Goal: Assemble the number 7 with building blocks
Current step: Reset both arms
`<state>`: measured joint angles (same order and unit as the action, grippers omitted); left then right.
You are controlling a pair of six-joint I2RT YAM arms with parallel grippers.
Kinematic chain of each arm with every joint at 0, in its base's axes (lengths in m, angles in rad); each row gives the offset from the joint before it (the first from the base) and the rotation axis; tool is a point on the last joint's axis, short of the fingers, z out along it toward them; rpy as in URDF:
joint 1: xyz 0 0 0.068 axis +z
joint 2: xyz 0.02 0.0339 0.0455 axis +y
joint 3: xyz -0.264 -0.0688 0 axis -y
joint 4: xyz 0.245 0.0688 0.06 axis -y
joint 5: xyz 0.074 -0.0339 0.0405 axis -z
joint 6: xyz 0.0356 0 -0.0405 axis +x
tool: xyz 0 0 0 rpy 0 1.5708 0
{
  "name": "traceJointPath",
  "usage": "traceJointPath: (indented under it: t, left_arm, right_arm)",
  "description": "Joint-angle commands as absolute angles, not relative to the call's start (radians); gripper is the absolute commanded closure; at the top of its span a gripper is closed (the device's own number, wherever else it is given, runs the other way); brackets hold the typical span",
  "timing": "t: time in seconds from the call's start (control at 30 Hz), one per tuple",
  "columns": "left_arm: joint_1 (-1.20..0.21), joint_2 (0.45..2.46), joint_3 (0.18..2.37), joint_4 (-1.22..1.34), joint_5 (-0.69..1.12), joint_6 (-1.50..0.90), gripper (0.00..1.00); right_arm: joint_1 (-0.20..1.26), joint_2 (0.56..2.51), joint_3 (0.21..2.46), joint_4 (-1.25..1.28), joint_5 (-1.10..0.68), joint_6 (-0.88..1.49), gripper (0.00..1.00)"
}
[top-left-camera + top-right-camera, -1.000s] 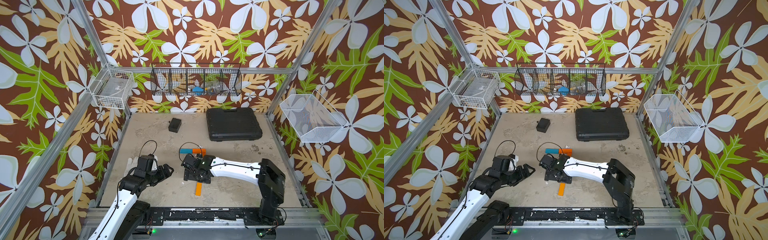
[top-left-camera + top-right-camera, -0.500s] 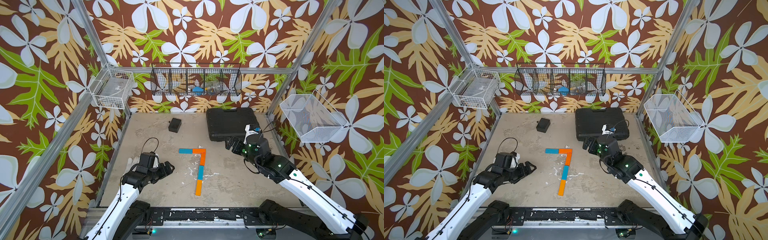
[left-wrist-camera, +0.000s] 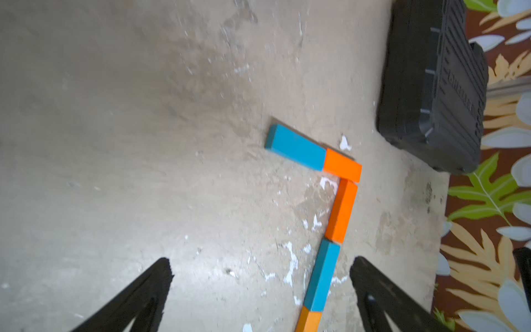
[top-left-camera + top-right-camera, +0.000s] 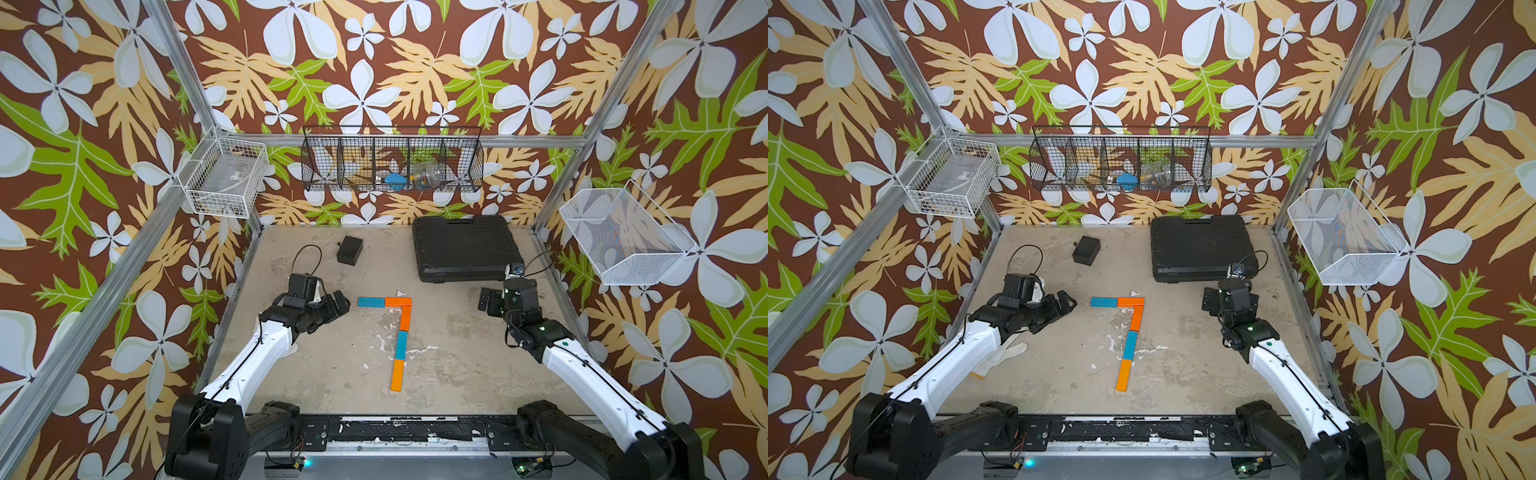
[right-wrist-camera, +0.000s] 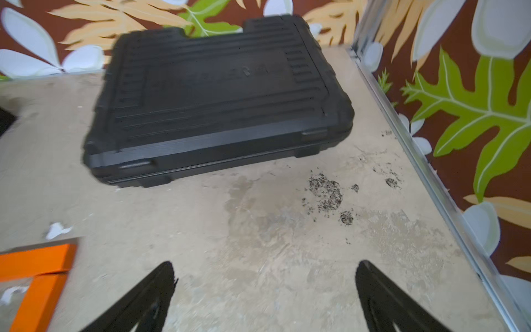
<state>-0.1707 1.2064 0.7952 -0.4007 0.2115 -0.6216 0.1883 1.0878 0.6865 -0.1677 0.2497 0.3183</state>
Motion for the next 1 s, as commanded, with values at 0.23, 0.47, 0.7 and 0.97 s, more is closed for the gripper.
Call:
traceJointPath:
  t: [0.23,0.47,0.7,0.97]
  left_arm:
    - [-0.128,1.212,0.695,-0.035,-0.12,-0.365,0.0]
    - [-0.128,1.124,0.499,0.302,-0.245,-0.201,0.0]
    - [-0.127,1.233,0.381,0.505,-0.251,-0.126,0.0]
    - [-0.127,1.382,0.395,0.667,-0.315,-0.146,0.0]
  right_arm:
    - [0.012,1.297,0.669,0.15,-0.033,0.286,0.0]
    - [0.0,1.209,0.566,0.191,0.065,0.295,0.0]
    - [0.0,1.137,0.454,0.276,0.17,0.283,0.0]
    - [0.001,1.295,0.487,0.507,0.322,0.151,0.0]
